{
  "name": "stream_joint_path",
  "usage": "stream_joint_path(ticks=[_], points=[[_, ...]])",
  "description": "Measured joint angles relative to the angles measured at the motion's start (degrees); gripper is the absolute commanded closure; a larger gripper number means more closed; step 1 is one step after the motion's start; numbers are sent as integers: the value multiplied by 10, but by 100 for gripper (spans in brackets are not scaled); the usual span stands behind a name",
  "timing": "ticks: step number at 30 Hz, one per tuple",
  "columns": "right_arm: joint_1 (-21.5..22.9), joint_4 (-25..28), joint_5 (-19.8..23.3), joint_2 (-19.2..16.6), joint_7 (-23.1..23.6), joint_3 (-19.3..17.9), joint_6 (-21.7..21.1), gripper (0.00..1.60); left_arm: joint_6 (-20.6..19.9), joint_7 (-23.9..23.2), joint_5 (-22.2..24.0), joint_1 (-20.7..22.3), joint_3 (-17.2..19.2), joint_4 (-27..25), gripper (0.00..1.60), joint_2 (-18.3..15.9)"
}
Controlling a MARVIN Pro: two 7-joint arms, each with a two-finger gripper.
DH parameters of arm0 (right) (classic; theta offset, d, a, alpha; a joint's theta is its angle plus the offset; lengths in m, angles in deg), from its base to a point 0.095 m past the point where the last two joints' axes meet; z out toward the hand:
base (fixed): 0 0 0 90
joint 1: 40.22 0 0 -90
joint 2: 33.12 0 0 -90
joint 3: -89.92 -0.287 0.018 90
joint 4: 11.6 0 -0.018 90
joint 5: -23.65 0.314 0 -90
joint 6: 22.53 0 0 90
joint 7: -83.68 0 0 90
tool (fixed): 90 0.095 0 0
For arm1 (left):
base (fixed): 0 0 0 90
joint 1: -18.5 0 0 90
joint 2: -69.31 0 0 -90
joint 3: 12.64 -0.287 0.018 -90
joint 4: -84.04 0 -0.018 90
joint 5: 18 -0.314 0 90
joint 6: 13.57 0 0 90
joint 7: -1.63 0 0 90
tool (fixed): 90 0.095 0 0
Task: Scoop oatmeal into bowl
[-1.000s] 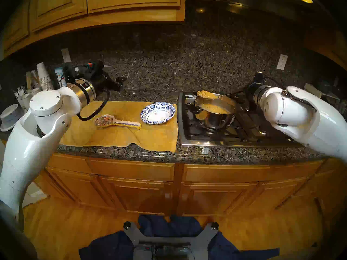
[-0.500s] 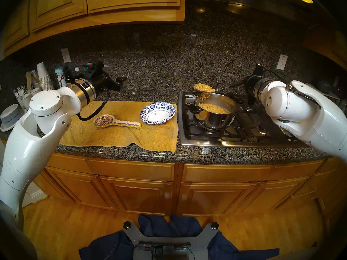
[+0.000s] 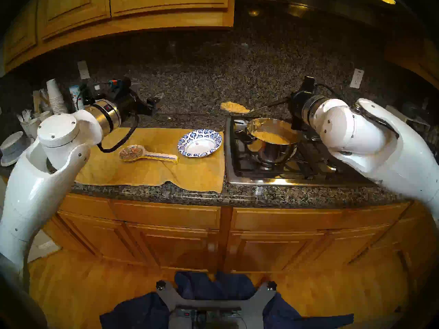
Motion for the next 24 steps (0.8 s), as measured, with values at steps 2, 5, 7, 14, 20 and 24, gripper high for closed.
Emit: stream_joint_path(ticks=[2, 5, 7, 14, 20, 24], points=[[-1, 0, 0, 13, 0, 1, 0, 160, 0, 0, 0, 0, 0, 0, 0, 0], [-2, -3, 0, 35, 0, 4, 0, 160, 0, 0, 0, 0, 0, 0, 0, -1], [-3, -9, 0, 53, 0, 8, 0, 160, 0, 1, 1, 0, -1, 0, 0, -1], [-2, -33, -2, 102, 0, 31, 0, 160, 1, 1, 1, 0, -1, 0, 0, -2], [1, -59, -11, 139, 0, 60, 0, 160, 1, 2, 2, 0, -2, 0, 0, -2], [4, -78, -26, 165, 1, 78, 0, 160, 1, 2, 2, 0, -2, 0, 0, -3]])
